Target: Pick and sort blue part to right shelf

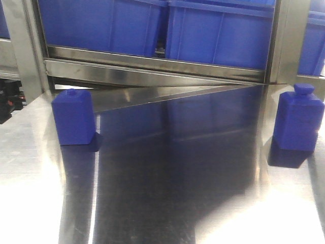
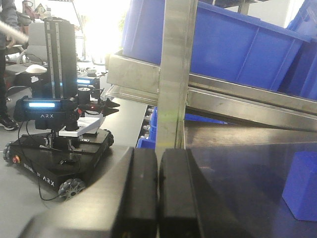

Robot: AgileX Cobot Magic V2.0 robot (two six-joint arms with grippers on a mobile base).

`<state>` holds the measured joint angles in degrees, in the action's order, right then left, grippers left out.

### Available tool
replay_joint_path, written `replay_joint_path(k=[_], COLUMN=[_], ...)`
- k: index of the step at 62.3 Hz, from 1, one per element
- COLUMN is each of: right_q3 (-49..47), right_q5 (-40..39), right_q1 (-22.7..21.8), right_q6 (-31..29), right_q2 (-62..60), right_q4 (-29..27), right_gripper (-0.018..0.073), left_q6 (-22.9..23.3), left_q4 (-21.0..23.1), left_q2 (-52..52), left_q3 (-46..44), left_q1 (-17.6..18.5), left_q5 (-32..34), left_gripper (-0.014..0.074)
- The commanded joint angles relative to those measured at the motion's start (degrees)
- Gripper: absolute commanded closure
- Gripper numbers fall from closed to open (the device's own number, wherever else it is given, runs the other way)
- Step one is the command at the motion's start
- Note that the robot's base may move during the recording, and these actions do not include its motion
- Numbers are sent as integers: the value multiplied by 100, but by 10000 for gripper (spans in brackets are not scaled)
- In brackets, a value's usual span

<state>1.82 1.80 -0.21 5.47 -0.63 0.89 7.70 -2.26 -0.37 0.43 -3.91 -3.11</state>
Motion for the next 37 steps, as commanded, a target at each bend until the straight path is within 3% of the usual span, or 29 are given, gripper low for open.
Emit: replay_joint_path(k=[1, 29, 37], right_q3=[-128, -128, -128], right_q5=[-515, -515, -515], right_q1=[0, 0, 0], right_q6=[-30, -30, -30], right_q2=[-116, -116, -116], right_q4=[-10, -10, -10], right_gripper=[494, 494, 494], left_q6=[-7, -7, -7], left_q4=[58, 58, 58], left_q2=[-117, -117, -117], left_q3=[123, 123, 123], left_q1=[16, 16, 16], left_q5=[488, 560, 995], left_gripper=[472, 472, 472])
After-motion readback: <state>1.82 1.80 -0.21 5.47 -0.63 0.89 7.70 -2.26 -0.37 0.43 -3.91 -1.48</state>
